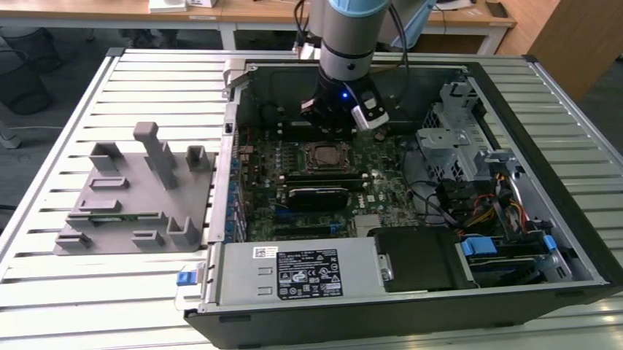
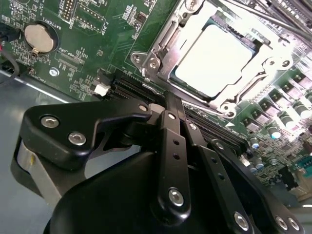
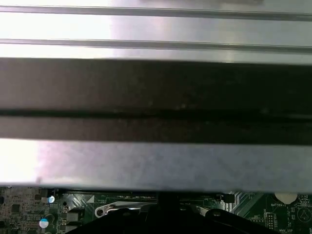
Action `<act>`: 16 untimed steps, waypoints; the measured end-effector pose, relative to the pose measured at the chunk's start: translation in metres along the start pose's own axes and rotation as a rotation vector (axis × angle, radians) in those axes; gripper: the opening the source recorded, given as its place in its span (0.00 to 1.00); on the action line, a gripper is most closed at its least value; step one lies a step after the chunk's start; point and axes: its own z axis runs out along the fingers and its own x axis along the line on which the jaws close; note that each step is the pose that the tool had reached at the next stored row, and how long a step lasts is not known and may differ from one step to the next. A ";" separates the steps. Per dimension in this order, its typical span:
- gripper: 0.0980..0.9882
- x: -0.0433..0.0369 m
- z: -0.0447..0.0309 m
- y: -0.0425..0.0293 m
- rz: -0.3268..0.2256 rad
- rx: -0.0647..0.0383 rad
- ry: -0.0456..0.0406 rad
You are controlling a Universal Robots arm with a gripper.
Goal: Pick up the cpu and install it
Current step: 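Install the first cpu locking lever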
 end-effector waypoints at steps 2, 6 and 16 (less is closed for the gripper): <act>0.01 -0.0007 0.0020 -0.0003 0.000 0.000 0.0007; 0.01 -0.0009 0.0026 -0.0004 0.000 0.000 0.0009; 0.01 -0.0019 -0.0039 0.0006 0.000 0.000 0.0006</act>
